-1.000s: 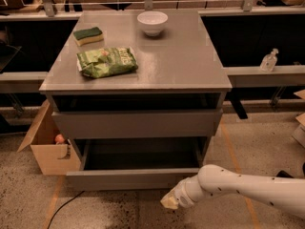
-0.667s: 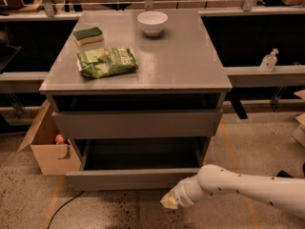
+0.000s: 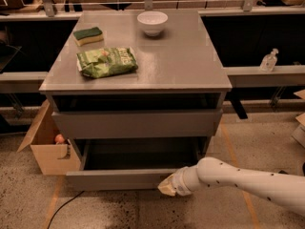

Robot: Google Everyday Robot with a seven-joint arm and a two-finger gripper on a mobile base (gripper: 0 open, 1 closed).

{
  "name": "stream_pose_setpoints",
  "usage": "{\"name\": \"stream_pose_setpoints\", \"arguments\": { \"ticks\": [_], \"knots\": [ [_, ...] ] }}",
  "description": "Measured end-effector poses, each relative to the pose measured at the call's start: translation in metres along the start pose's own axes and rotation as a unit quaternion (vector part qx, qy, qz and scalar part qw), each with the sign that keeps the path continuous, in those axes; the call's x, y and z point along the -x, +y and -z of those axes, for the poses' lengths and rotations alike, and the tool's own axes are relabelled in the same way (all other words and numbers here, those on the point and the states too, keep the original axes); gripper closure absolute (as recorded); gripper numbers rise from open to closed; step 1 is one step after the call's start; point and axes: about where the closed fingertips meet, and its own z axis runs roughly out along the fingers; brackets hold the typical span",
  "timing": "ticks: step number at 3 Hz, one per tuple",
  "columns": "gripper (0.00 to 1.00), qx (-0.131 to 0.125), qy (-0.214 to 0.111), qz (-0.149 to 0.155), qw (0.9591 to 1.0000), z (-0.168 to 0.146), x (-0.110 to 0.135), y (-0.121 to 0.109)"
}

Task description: Close middle drawer

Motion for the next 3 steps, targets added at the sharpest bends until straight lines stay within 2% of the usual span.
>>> {"name": "stream_pose_setpoints", "arguments": {
  "ticks": [3],
  "knots": [
    [1.00,-0.038,-0.041,0.055,0.9969,-0.002,0.053,-0.038]
  ]
}}
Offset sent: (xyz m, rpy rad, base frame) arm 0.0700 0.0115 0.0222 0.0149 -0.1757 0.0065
